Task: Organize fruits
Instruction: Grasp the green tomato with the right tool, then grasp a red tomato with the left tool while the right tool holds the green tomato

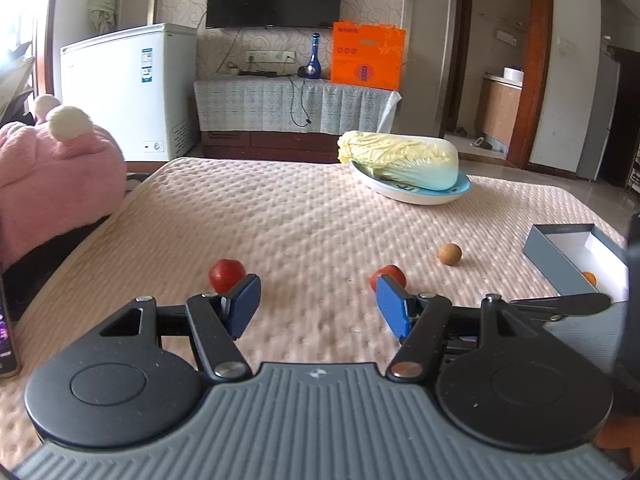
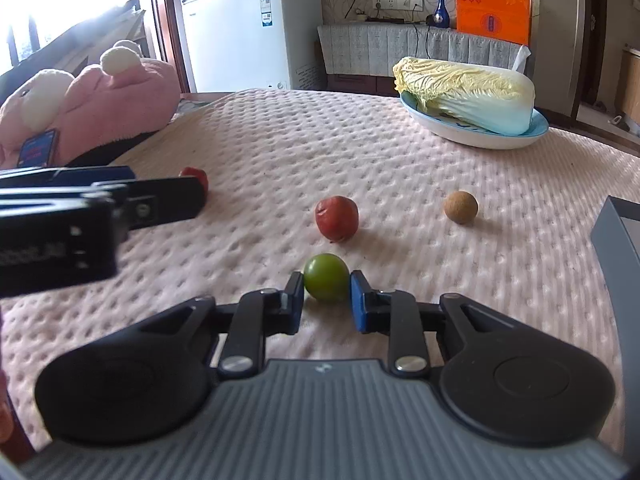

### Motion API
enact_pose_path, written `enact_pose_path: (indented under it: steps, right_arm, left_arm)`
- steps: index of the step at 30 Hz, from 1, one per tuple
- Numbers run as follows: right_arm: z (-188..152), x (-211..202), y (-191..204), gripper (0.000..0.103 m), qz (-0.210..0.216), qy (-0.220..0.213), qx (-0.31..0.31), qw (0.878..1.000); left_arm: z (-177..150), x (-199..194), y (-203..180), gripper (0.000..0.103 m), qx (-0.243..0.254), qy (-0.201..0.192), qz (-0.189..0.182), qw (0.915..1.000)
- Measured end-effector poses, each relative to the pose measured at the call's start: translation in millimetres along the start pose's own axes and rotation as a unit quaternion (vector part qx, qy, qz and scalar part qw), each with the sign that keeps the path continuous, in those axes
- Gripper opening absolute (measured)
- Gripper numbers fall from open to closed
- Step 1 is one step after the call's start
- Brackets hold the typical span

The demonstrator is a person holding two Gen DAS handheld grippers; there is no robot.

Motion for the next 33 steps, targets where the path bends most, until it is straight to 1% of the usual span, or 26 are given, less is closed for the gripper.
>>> enact_pose_path:
  steps: [4, 9, 16, 19, 22, 24, 25, 26, 28, 30, 31, 33]
  right_arm:
    - [-6, -17, -2, 0.028, -0.006, 0.012, -0.011, 1.000]
    - [-17, -36, -13, 0.028, -0.014, 0.028, -0.021, 0.999]
    - [-26, -58, -38, 0.028, 0.002, 0.026, 0.007, 1.000]
    - [-28, -65, -47, 0.028, 0.016, 0.024, 0.025, 0.999]
    - [-29, -72, -53, 0.028, 0.020, 0.019, 0.031, 0.999]
    - [-30, -76, -56, 0.028, 0.021, 0.016, 0.034, 0.999]
    - [-30, -78, -58, 0.028, 0.021, 0.015, 0.035, 0.999]
    - [-30, -79, -60, 0.028, 0.021, 0.013, 0.036, 0.999]
    - [-30, -82, -62, 0.028, 0.021, 0.011, 0.038, 0.999]
    - [-30, -84, -64, 0.028, 0.022, 0.008, 0.040, 0.999]
    - [-30, -85, -65, 0.028, 0.022, 0.006, 0.041, 0.999]
    - [-30, -88, -66, 0.028, 0.024, 0.002, 0.042, 0.999]
  left_arm:
    - [2, 17, -12, 0.070, 0.006, 0.014, -0.008, 0.9999]
    - [5, 38, -38, 0.070, 0.031, 0.024, -0.014, 0.9991]
    - [4, 71, -66, 0.070, 0.049, 0.058, -0.012, 0.9970]
    - [3, 83, -72, 0.070, 0.048, 0.069, -0.011, 0.9964]
    - [2, 93, -78, 0.069, 0.049, 0.077, -0.011, 0.9958]
    - [1, 98, -80, 0.067, 0.049, 0.083, -0.010, 0.9953]
    - [1, 99, -81, 0.066, 0.051, 0.081, -0.009, 0.9954]
    - [1, 99, -81, 0.061, 0.051, 0.079, -0.011, 0.9955]
    - [2, 99, -82, 0.052, 0.053, 0.076, -0.013, 0.9957]
    - [2, 99, -84, 0.040, 0.056, 0.072, -0.019, 0.9956]
    - [1, 98, -84, 0.038, 0.058, 0.071, -0.020, 0.9956]
    - [1, 98, -85, 0.026, 0.060, 0.070, -0.024, 0.9955]
Point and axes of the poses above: each gripper's, at about its wrist camera, not at the fingertips, and x roughly the way its jaws point, y to its left, z to its top, the point moved 4 cm from there along x, roughly the way its jaws point, and after that the axes turned 10 degrees about y, right-handed, at the moved point
